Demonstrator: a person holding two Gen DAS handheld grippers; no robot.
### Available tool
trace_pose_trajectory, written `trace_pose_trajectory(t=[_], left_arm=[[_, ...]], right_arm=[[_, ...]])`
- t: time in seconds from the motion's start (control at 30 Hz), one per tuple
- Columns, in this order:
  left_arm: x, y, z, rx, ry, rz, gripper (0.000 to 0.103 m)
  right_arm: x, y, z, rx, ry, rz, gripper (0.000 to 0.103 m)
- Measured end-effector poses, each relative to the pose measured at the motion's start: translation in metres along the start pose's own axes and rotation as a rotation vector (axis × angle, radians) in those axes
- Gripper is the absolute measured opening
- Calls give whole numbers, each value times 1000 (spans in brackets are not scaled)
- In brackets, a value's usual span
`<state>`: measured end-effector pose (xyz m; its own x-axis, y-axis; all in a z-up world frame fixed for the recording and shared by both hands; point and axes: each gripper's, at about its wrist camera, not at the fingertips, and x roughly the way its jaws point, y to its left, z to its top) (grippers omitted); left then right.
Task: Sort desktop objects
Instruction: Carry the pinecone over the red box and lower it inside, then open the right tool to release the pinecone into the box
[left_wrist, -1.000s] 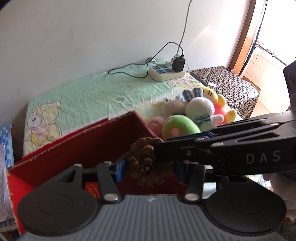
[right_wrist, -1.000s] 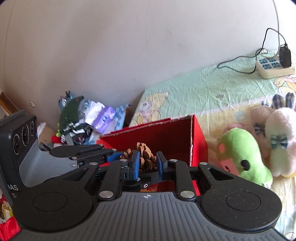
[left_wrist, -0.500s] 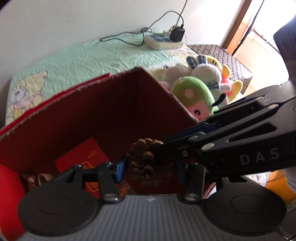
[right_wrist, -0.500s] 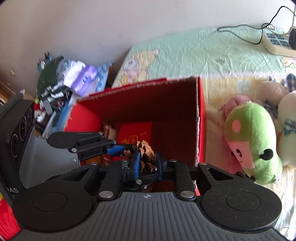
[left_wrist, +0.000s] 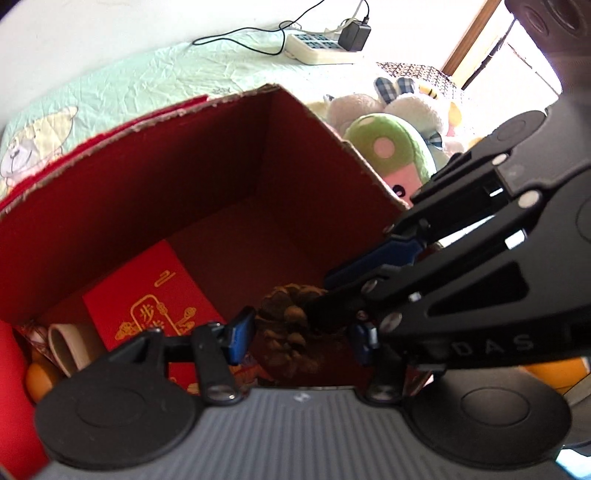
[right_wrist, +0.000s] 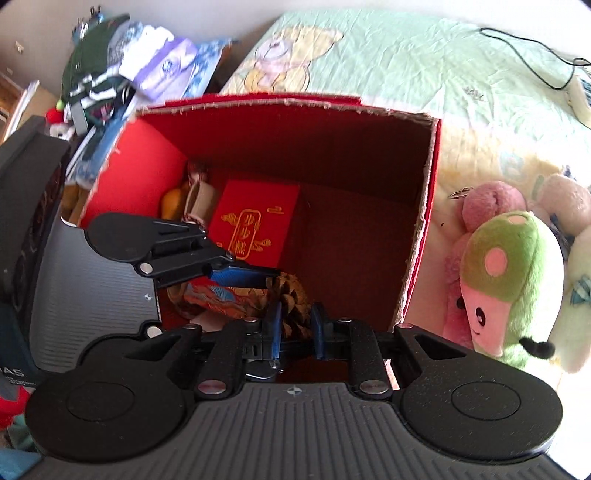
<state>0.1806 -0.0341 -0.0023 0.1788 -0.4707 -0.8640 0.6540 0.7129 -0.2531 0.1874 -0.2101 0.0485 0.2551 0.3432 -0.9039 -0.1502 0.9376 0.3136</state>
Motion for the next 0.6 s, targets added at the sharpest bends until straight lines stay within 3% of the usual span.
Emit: trace_pose_trajectory(t=[0.43, 0.6], left_arm=[[0, 10, -3, -40, 15, -48, 56], [-3, 9, -5, -22, 4, -37, 56]], right_arm=[[13, 13, 16, -165, 178, -79, 16], [14, 16, 17, -195, 176, -107, 18]])
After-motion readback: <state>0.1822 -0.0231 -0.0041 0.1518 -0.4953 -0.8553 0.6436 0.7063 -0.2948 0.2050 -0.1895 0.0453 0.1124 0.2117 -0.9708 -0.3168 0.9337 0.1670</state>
